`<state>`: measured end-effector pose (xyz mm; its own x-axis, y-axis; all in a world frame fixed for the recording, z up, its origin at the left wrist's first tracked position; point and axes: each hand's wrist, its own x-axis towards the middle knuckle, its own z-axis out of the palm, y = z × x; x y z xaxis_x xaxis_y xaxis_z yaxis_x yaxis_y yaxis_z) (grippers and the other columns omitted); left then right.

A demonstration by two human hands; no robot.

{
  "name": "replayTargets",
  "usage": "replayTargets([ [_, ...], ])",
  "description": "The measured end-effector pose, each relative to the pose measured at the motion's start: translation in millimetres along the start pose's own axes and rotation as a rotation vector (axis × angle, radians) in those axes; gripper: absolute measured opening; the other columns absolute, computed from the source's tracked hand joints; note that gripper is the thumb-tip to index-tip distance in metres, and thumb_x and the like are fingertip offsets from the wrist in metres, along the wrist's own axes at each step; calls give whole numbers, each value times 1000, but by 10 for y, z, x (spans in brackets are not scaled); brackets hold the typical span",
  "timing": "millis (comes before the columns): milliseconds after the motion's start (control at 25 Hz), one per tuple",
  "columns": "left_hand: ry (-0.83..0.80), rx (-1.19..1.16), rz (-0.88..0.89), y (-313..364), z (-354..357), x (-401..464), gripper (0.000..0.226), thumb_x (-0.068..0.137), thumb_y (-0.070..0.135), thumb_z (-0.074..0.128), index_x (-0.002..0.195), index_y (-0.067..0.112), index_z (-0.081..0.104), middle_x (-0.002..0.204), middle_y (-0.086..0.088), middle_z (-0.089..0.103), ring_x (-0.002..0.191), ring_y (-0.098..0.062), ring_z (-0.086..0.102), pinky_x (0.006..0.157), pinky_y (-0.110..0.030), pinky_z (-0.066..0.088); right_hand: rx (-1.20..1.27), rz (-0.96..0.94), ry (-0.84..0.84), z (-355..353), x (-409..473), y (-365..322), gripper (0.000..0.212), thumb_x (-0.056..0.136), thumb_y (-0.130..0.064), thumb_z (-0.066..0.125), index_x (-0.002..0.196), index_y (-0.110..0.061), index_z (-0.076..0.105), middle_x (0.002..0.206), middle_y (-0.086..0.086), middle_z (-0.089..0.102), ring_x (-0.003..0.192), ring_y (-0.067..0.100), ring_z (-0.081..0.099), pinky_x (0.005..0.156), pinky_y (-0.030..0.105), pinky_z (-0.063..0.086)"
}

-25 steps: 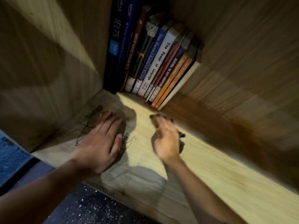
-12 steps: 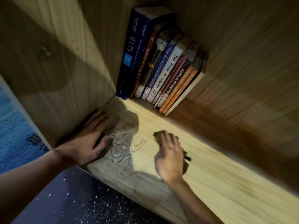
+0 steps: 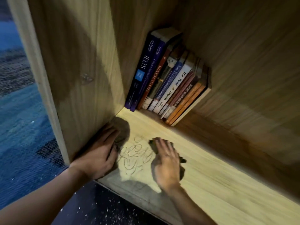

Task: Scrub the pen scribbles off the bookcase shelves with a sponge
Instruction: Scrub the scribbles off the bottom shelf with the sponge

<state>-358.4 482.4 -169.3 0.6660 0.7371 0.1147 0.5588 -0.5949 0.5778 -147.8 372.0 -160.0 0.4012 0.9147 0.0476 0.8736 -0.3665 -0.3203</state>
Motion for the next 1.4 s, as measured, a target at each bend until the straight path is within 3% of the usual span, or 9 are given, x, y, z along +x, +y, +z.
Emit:
replayTargets([
  [120, 15, 10, -6, -59, 32, 3, 86, 78, 59, 3, 153, 22, 21, 160, 11, 6, 139, 8, -11, 113, -14, -10, -81, -504, -19, 138, -521, -77, 92, 76, -23, 76, 150, -36, 22, 152, -10, 28, 141, 15, 27, 115, 45, 28],
  [200, -4, -38, -20, -72, 55, -19, 83, 80, 64, 8, 153, 26, 21, 160, 16, 5, 142, 7, -11, 117, -20, -5, -54, -572, -137, -29, -679, 322, 53, 99, -32, 45, 148, -42, 26, 155, -18, 24, 145, 10, 21, 117, 39, 21],
  [280, -27, -52, -15, -61, 51, -3, 82, 81, 68, 11, 153, 29, 18, 159, 17, 3, 143, 5, -12, 118, -23, -4, -20, -420, -53, -169, -531, 636, 45, 102, -43, 20, 144, -41, 35, 155, -17, 26, 145, 9, 22, 116, 38, 25],
  [480, 4, 36, 36, -40, 20, 31, 78, 86, 61, 12, 151, 20, 25, 159, 10, 13, 141, 6, -9, 115, -15, -8, -36, 78, 75, -79, 249, 305, 59, 89, -31, 26, 148, -30, 31, 154, -15, 18, 148, 14, 10, 121, 34, 6],
  [680, 52, 86, 48, -50, 33, 21, 76, 89, 56, 14, 147, 13, 37, 155, 1, 29, 144, -1, 5, 114, -12, -4, 139, -425, -158, 38, -607, -330, 49, 97, -24, 37, 143, -41, 34, 154, -23, 16, 146, 1, 3, 121, 31, 3],
  [800, 15, 29, -9, -10, 11, 11, 80, 85, 63, 11, 151, 20, 27, 158, 5, 19, 143, 3, 1, 113, -11, -3, 170, -704, -164, -98, -617, 108, 45, 96, -22, 45, 134, -46, 45, 147, -30, 32, 141, 0, 27, 115, 32, 31],
  [880, -9, -14, -53, 6, 0, -2, 84, 81, 68, 10, 153, 25, 19, 160, 9, 11, 142, 5, -2, 111, -10, -5, 124, -496, -48, -99, -309, 374, 42, 98, -24, 42, 136, -42, 45, 149, -26, 32, 142, 3, 27, 112, 38, 37],
  [1080, 11, 2, -60, 17, -12, -36, 83, 82, 69, 10, 154, 28, 10, 161, 12, 3, 143, 5, -9, 112, -12, -7, 18, 69, 100, 146, 552, -106, 49, 100, -31, 32, 149, -26, 30, 157, -7, 23, 147, 15, 12, 121, 34, 5],
  [1400, 74, 53, 118, -12, -26, -92, 69, 100, 48, 10, 151, 4, 23, 159, -9, 19, 148, -7, -2, 119, -23, -1, 247, -486, -124, 195, 458, -767, 35, 81, -11, 48, 109, -10, 69, 120, 7, 64, 116, 27, 54, 99, 37, 43],
])
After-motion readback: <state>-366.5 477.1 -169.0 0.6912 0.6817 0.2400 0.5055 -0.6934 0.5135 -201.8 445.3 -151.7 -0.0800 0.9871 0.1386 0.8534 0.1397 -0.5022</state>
